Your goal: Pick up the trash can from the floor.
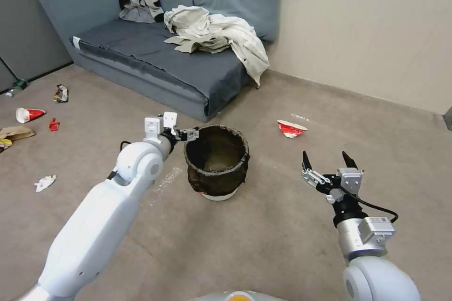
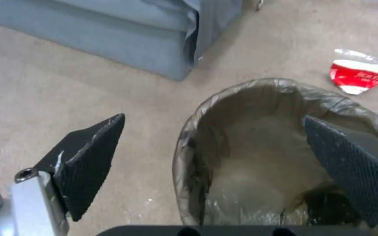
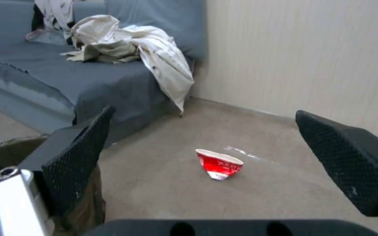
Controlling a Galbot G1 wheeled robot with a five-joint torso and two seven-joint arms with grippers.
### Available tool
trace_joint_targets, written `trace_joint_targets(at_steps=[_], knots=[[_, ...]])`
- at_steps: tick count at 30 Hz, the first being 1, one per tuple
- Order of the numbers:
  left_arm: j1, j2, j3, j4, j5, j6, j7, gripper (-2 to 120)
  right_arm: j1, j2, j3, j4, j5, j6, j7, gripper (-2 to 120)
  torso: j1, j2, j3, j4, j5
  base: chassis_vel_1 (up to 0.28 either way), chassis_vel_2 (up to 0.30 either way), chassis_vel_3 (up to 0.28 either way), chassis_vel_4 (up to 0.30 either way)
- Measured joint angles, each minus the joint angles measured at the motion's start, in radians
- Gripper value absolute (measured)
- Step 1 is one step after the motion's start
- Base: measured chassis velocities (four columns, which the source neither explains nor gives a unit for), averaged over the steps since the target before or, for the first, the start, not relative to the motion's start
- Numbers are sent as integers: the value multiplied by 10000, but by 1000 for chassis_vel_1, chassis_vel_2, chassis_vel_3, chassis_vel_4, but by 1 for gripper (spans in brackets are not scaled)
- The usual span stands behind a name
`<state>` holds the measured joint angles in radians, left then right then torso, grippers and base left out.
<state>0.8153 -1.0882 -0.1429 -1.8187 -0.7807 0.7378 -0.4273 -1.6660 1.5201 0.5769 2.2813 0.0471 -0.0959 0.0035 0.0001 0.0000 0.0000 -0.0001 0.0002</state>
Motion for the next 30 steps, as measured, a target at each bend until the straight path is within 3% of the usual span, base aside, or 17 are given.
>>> trace_joint_targets(at_steps=[19, 24, 30], knots=[[64, -556, 163, 984, -15, -14, -393, 100, 35, 9, -18, -187, 51, 68, 25, 100, 0, 0, 0, 1, -2, 0, 0, 0, 0], [-2, -921, -65, 1685, -446, -23, -900, 100, 46, -22, -39, -335, 69, 119, 25, 100, -1, 0, 0, 1, -2, 0, 0, 0, 0], [-201, -1209, -109, 2315, -534, -23, -1053, 100, 58, -7, -40, -430, 86, 141, 44, 100, 0, 0, 0, 1, -2, 0, 0, 0, 0]])
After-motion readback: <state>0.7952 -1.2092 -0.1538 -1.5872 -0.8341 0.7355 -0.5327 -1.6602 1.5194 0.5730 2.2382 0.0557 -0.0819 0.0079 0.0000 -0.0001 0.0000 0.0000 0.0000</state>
